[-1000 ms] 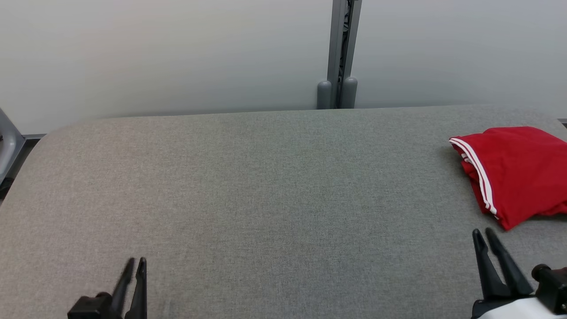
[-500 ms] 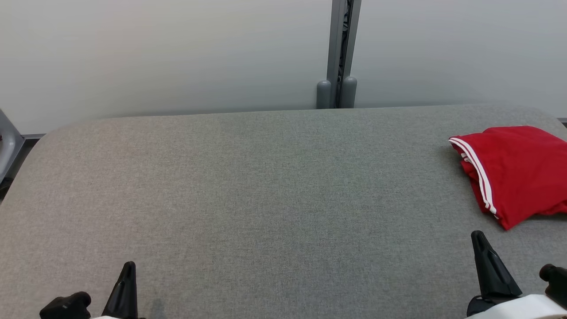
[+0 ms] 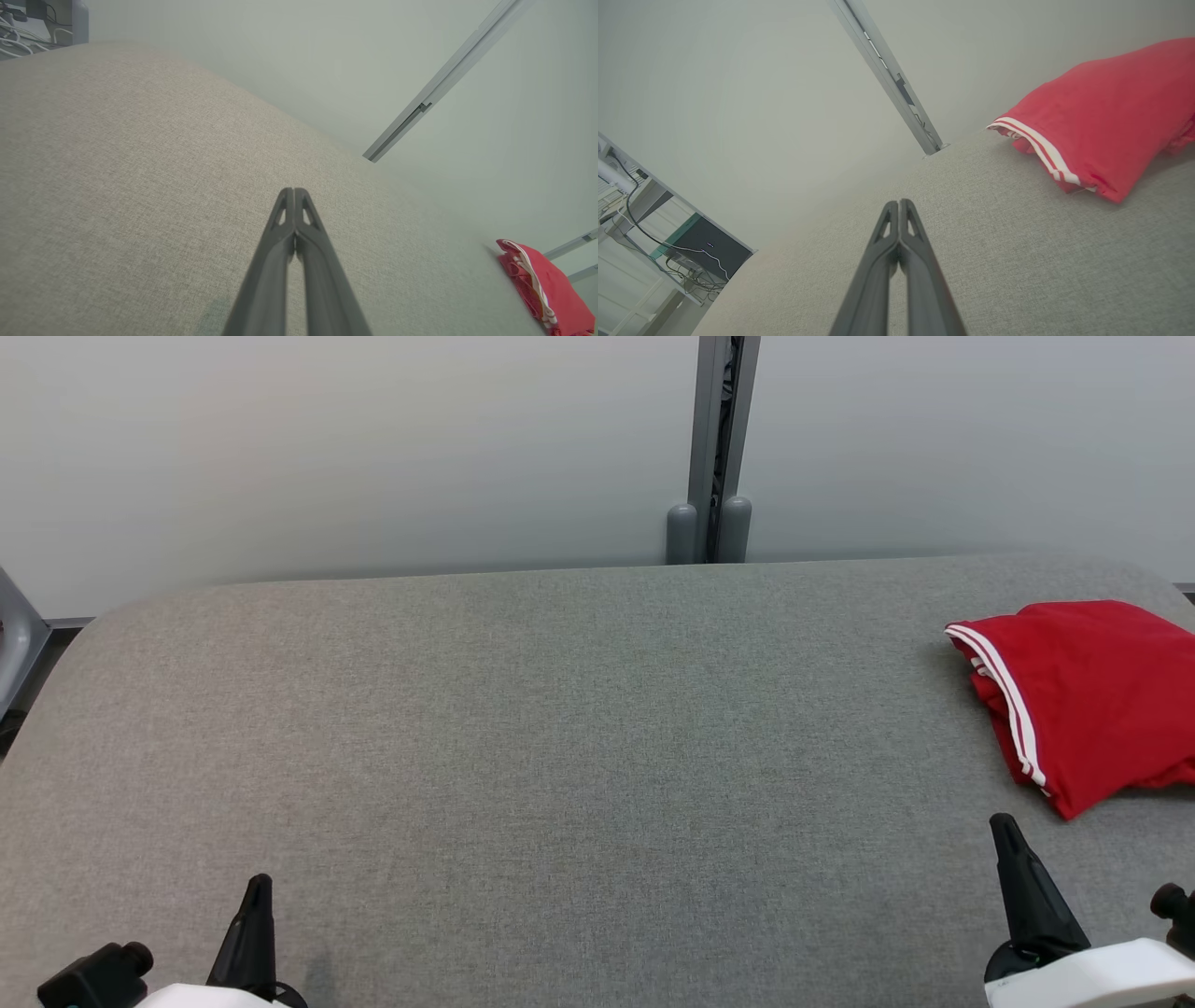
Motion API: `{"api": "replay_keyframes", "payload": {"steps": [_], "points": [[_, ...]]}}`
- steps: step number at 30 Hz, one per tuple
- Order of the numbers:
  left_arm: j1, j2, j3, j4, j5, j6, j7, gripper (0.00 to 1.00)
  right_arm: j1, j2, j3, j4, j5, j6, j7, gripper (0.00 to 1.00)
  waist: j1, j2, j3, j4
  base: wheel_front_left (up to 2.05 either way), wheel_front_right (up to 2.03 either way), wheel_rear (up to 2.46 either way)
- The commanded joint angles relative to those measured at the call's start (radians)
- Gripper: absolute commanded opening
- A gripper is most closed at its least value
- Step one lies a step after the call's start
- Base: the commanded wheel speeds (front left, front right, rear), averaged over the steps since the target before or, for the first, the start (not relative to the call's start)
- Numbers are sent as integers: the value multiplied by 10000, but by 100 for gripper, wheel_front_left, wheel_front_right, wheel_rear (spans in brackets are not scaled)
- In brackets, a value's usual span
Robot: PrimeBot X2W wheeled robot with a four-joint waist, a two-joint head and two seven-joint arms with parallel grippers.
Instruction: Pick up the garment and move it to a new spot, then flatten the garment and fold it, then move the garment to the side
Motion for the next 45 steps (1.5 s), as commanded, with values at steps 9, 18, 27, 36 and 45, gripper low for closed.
{"api": "replay_keyframes", "payload": {"steps": [9,18,27,36,45], "points": [[-387,-88,509,-157,-1292,-333,330,0,-490,-101,82,129,1488,1,126,0,0,-1,9,-8,0,0,0],[-459,-257,856,-162,-2298,-585,620,0,-671,-102,126,352,2662,1,228,0,0,-1,17,-16,0,0,0],[-559,-437,1182,-162,-3222,-820,893,0,-833,-96,169,546,3739,2,323,0,0,-1,26,-24,0,0,0],[-595,-568,1456,-159,-3976,-1011,1123,0,-957,-88,202,734,4614,2,406,0,0,-1,33,-31,0,0,0],[-684,-737,1745,-159,-4734,-1200,1364,0,-1091,-76,232,896,5524,2,494,0,0,-1,42,-39,0,0,0]]}}
